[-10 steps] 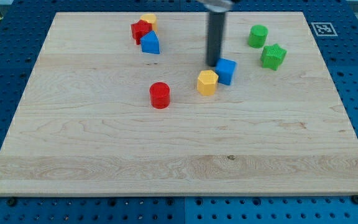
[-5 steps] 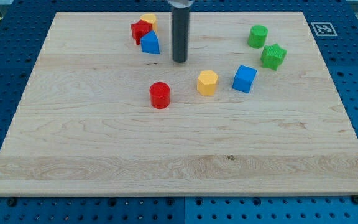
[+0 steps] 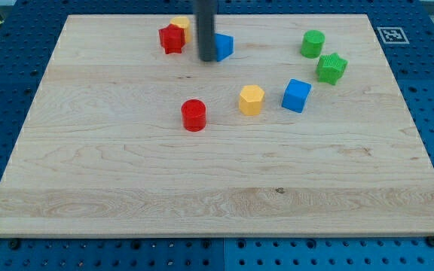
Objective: Move the blue triangle towards the center of the board
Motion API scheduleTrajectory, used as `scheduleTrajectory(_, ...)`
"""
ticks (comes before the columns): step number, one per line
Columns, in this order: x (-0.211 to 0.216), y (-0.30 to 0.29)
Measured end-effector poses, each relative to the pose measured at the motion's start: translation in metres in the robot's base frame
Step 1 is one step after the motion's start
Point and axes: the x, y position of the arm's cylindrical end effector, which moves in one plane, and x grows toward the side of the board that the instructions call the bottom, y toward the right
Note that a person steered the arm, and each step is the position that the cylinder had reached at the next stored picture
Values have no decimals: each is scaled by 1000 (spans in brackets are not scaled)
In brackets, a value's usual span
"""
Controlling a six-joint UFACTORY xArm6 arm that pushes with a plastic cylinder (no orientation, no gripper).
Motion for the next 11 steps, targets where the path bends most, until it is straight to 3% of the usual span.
scheduleTrajectory(1, 9, 15)
scheduleTrajectory(2, 25, -26)
scheduleTrajectory(3, 16, -61)
scheduleTrajectory(6, -20, -48)
scheduleTrajectory(7, -48, -22)
scheduleTrajectory(8, -48, 25)
scheduleTrajectory(10, 25, 109)
scheduleTrajectory(11, 17, 107)
